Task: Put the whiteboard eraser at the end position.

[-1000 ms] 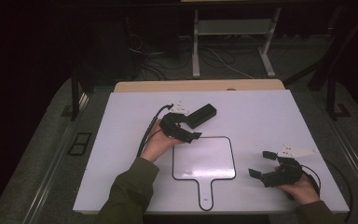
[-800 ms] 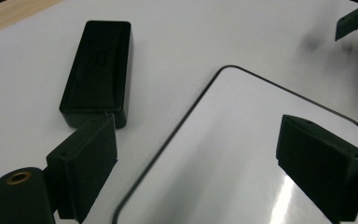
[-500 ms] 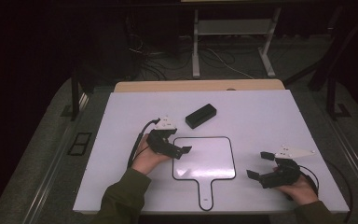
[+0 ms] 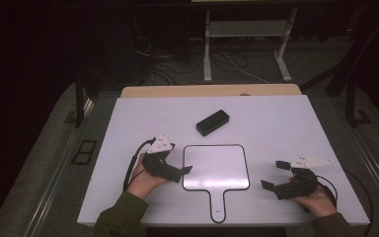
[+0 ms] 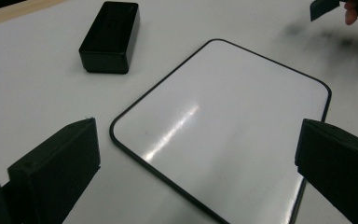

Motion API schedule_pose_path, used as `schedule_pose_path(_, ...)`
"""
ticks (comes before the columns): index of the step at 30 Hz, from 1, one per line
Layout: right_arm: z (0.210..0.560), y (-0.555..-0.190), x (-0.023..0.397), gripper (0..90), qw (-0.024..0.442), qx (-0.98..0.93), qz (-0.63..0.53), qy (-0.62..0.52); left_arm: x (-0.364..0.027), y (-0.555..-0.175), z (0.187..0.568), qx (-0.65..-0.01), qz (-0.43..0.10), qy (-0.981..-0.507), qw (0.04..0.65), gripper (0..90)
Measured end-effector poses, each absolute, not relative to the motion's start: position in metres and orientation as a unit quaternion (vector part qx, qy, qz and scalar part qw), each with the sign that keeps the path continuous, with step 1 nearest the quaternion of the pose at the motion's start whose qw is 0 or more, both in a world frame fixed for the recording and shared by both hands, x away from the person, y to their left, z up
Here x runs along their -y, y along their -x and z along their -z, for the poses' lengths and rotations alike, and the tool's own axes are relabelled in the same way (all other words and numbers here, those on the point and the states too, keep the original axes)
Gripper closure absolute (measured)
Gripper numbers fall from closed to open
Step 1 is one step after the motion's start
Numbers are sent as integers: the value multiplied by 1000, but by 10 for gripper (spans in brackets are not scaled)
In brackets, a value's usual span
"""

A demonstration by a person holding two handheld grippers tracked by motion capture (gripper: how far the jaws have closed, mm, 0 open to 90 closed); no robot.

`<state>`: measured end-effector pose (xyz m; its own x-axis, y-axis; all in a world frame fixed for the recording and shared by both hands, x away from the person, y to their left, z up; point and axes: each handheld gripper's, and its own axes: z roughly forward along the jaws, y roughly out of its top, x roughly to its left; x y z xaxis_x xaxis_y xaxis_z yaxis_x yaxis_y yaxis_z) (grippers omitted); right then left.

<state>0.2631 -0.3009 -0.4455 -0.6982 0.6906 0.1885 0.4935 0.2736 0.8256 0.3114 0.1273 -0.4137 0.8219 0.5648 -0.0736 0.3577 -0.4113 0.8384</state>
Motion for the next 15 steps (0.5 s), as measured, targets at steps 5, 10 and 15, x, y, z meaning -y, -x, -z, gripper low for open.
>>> schedule_pose_path(5, 445, -263, 301, 2, 104, -791, -472, -376, -136, -298, 419, -282, -115, -826, 475, 0)
schedule_pose_path(10, 446, -264, 301, 2, 105, -791, -472, -376, -144, -288, 428, -283, -115, -829, 468, 0)
schedule_pose_path(15, 446, -264, 302, 2, 105, -790, -472, -377, -157, -278, 433, -286, -127, -824, 471, 0)
